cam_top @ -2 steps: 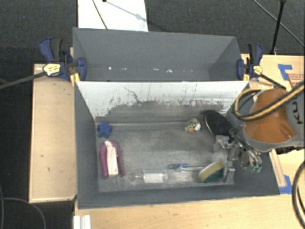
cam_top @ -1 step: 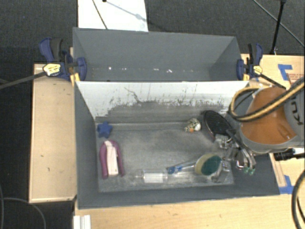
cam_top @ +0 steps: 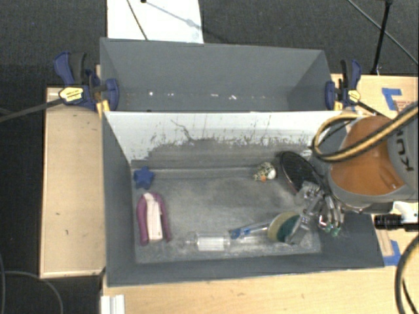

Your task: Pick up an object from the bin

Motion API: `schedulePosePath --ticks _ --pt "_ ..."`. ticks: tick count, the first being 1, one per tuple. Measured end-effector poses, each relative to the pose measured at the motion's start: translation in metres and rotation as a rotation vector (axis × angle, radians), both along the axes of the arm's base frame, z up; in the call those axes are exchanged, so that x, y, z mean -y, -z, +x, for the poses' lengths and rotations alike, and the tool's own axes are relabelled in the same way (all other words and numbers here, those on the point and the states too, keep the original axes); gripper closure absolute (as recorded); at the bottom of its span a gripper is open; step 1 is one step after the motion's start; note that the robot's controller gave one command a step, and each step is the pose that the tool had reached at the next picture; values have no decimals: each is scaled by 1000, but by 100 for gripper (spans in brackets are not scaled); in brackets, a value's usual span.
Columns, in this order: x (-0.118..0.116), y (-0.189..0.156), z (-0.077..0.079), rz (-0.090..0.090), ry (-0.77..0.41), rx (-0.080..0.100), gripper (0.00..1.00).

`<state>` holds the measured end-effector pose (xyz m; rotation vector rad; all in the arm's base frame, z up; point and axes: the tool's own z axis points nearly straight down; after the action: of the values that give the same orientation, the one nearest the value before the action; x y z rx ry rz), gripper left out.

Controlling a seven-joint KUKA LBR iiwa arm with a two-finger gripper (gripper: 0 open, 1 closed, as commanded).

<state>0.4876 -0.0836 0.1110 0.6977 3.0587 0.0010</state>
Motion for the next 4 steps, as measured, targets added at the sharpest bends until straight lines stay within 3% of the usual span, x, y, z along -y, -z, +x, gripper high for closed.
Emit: schedulePosePath --ticks 1,2,3,4 --pt "0 43 -7 0 60 -8 0" --pt "-39 41 -8 1 -150 -6 0" --pt "-38 41 -8 1 -153 -7 100" --pt "-38 33 -8 -1 -156 0 100"
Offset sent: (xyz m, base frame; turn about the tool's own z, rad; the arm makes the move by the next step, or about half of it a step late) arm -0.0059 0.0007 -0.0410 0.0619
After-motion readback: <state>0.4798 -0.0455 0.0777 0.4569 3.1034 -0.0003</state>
